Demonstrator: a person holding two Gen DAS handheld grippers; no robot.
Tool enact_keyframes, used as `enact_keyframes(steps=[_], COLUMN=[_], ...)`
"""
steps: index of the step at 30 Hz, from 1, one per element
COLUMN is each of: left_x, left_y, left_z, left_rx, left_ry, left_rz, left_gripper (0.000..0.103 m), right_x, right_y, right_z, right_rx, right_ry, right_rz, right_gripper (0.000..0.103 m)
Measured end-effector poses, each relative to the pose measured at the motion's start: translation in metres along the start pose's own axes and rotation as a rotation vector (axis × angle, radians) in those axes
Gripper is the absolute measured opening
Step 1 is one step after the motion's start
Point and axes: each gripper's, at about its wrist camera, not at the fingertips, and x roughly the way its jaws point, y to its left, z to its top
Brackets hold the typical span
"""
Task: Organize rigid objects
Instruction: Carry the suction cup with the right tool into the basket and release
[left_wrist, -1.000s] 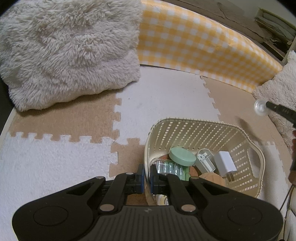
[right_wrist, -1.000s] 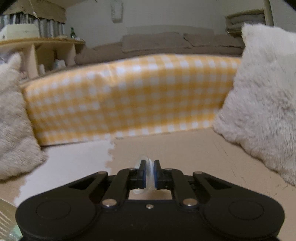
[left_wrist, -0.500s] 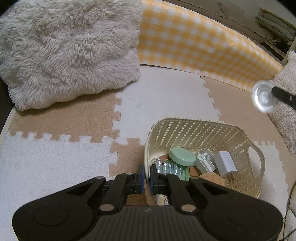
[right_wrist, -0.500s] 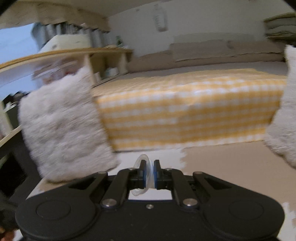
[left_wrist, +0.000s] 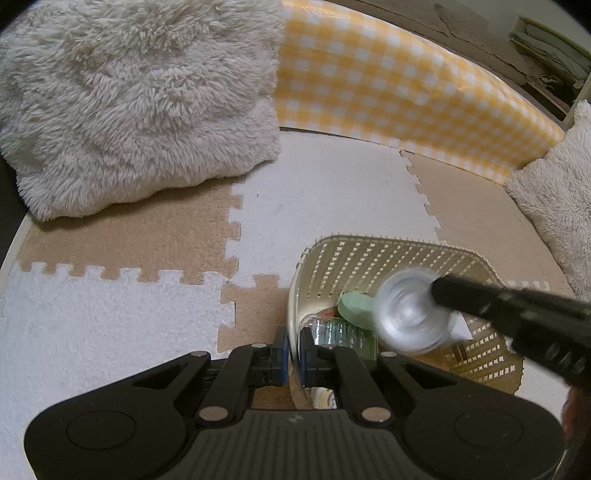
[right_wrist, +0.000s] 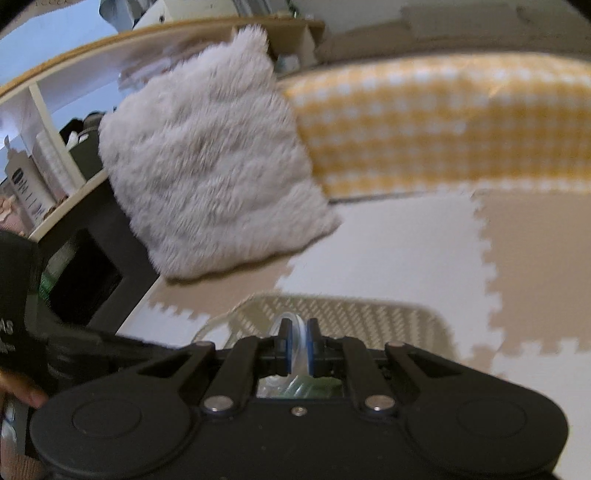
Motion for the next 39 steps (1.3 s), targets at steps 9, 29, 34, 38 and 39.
enact_keyframes(steps=[9, 29, 34, 38, 39], left_x=[0.000, 0.000, 0.000, 0.000, 0.000], left_y=[0.000, 0.000, 0.000, -0.001, 0.000], left_z=[0.000, 0.000, 0.000, 0.000, 0.000], left_rx=[0.002, -0.001, 0.001, 0.001, 0.001], left_ry=[0.000, 0.001, 0.001, 0.001, 0.001], left_rz=[0.002, 0.000, 0.001, 0.000, 0.000], left_gripper=[0.006, 0.006, 0.006, 0.006, 0.006], right_x=[0.023, 0.026, 0.025, 0.021, 0.020], right_y=[0.008, 0.008, 0.007, 0.013, 0.014], right_z=[-0.007, -0.010, -0.011, -0.009, -0.008], right_rx=[0.025, -0.185, -0.180, -0.187, -0.188], right_ry=[0.032, 0.178, 0.202, 0.193, 0.190], right_rz=[0.028, -0.108, -0.100, -0.084, -0.080], right_gripper=[0.008, 0.009, 0.048, 0.050, 0.053])
